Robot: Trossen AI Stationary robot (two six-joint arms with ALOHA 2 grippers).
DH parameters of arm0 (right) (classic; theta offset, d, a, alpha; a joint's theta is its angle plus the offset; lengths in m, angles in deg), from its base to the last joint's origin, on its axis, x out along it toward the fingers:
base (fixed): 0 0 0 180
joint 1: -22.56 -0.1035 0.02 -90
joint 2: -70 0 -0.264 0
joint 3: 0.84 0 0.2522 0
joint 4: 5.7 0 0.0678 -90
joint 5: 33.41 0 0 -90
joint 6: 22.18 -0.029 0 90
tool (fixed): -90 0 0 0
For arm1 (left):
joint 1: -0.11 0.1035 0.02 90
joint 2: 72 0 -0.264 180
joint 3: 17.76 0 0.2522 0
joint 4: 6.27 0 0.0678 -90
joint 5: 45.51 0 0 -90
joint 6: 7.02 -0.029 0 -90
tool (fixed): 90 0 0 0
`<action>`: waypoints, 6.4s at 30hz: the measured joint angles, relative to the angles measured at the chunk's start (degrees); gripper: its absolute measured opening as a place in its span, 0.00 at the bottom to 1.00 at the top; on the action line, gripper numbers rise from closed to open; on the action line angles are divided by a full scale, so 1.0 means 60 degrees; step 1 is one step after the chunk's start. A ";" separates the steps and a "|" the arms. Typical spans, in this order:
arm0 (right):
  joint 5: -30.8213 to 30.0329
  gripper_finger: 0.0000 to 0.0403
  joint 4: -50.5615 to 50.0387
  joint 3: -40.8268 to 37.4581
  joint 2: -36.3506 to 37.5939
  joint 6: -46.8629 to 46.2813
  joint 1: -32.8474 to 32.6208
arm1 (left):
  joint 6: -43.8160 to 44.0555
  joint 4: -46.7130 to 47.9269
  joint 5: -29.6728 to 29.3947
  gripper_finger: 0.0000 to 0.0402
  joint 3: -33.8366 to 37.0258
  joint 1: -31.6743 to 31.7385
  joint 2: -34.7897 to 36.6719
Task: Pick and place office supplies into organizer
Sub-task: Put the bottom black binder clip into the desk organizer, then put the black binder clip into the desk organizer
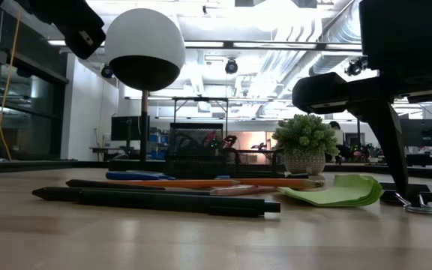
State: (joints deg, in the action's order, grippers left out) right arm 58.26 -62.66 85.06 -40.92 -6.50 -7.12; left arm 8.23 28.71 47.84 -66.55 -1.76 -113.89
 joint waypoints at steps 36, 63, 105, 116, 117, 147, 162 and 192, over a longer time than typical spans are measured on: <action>0.0025 0.20 0.0081 -0.0310 0.0146 -0.0008 0.0184 | 0.0007 -0.0007 -0.0499 0.00 0.0000 0.0000 0.0004; -0.0050 0.18 -0.0109 -0.0015 0.0146 0.0189 0.0510 | 0.0007 -0.0004 -0.0495 0.00 0.0000 -0.0004 0.0004; -0.0042 0.00 -0.1194 -0.0802 0.1809 -0.0034 0.1392 | 0.0000 0.0000 -0.0750 0.00 0.0000 0.0000 0.0000; -0.1003 0.00 0.1537 -0.0216 0.1854 -0.0041 0.3492 | 0.0031 -0.0004 -0.0747 0.00 0.0000 0.0000 0.0000; -0.1115 0.00 0.1941 -0.0141 0.1854 -0.0082 0.3681 | 0.0033 -0.0004 -0.0747 0.00 0.0000 -0.0001 0.0000; -0.3701 0.00 0.1844 0.4990 -0.2492 -0.1115 0.4937 | 0.0007 0.0130 -0.0994 0.00 0.0000 -0.0001 0.0000; -0.3600 0.00 0.1235 0.4710 -0.2610 -0.2338 0.5124 | 0.0007 0.0321 -0.0991 0.00 0.0000 0.0000 0.0000; -0.3030 0.27 0.1141 0.4785 -0.2602 -0.2124 0.5195 | 0.0007 0.0310 -0.0954 0.00 0.0000 -0.0002 0.0000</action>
State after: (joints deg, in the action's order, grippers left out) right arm 40.08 -55.82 113.76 -56.53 -19.24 24.05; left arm 8.27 30.57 42.11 -66.55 -1.77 -113.89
